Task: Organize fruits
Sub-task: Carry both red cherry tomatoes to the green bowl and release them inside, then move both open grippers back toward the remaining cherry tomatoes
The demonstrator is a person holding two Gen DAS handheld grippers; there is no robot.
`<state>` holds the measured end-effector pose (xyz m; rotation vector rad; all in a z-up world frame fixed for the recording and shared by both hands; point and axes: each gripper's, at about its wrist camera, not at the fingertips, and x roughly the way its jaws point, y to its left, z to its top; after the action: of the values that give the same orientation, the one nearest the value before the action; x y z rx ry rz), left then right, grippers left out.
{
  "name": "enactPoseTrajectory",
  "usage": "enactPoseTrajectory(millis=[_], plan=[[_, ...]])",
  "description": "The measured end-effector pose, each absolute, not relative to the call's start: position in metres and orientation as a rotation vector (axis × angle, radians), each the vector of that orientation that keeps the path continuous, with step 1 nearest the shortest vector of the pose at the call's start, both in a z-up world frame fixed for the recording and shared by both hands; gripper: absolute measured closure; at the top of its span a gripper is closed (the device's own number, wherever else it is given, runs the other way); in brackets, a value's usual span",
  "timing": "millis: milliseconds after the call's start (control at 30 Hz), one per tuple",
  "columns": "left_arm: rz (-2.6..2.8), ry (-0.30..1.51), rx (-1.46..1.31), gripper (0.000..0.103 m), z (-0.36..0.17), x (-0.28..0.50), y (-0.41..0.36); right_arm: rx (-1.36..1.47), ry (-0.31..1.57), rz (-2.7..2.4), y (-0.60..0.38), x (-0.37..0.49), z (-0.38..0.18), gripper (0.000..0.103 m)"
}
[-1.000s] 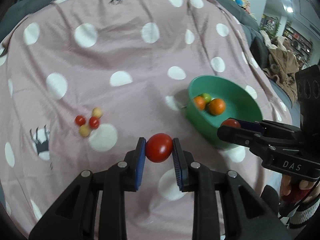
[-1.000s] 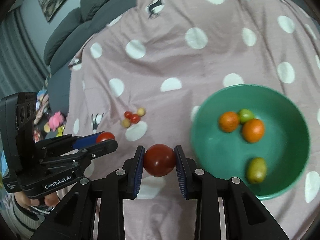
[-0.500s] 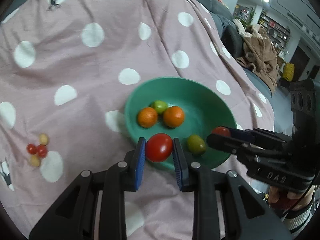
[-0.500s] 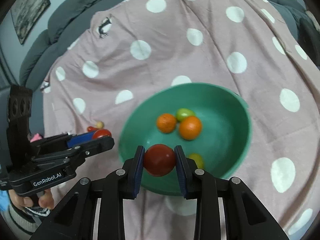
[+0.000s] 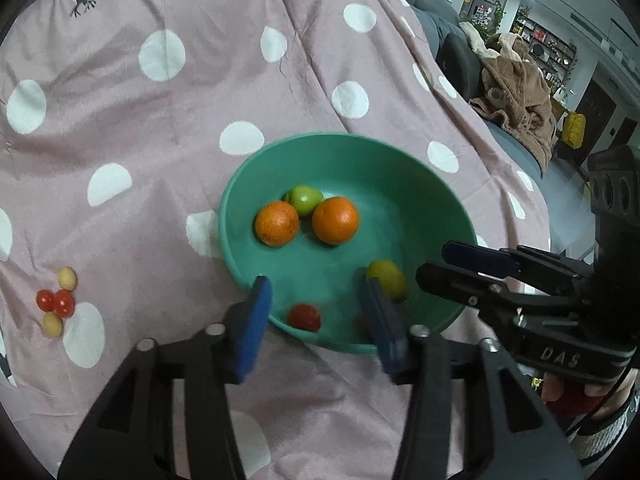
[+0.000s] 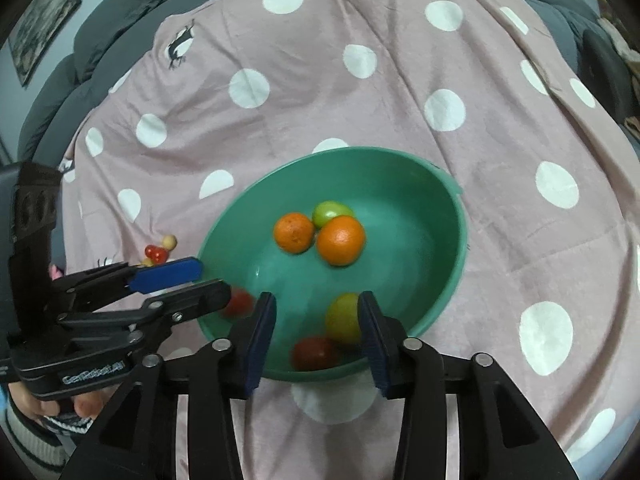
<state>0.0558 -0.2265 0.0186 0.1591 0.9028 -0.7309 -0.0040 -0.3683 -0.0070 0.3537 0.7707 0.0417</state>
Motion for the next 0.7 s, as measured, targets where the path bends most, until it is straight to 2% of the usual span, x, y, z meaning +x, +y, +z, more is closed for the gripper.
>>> enactPoseTrajectory(millis=[100, 233, 700], plan=[[-0.716, 0.888, 0.140, 0.046, 0.022, 0.052, -0.215, 0.410, 0.734, 0.041, -0.379, -0.013, -0.001, 0.060], [-0.654, 0.885, 0.104, 0.035, 0.020, 0.043, -0.178, 0.474, 0.689, 0.052, -0.391, -0.023, 0.006, 0.059], [-0.291, 1.000, -0.076, 0.034, -0.012, -0.008, -0.011, 0.427, 0.723, 0.199, -0.338, -0.021, 0.012, 0.058]])
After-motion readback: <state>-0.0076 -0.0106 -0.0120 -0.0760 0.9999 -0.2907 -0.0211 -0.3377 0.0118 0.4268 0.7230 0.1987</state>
